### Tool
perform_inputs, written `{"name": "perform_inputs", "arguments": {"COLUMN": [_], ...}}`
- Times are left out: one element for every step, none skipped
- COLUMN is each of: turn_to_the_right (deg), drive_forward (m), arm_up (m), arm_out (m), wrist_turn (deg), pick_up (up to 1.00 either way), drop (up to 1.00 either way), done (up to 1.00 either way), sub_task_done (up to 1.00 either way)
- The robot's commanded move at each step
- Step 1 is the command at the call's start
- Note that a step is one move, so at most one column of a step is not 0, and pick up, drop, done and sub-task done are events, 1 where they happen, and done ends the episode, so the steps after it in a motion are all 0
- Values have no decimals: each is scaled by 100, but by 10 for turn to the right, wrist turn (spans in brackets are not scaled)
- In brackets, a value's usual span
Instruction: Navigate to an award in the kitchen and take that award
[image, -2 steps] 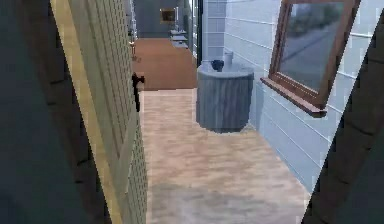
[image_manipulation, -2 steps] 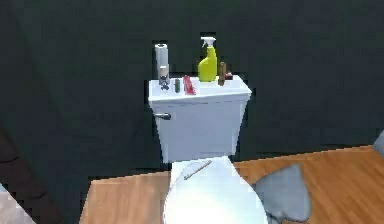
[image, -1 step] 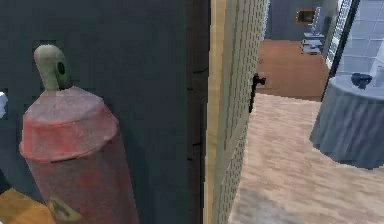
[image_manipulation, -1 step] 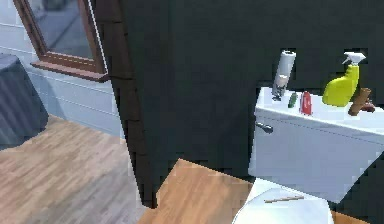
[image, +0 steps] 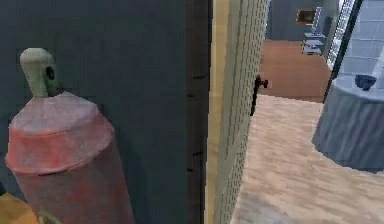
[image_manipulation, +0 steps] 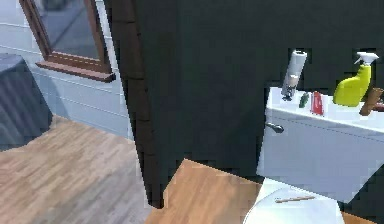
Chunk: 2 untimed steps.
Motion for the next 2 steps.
{"name": "perform_inputs", "arguments": {"turn_to_the_right": [450,210], "drive_forward": [0,0], "arm_up": [0,0], "arm_out": [0,0], "wrist_turn": [0,0], "pick_up": [0,0], "drop": [0,0], "done": [0,0], "sub_task_done": [0,0]}}
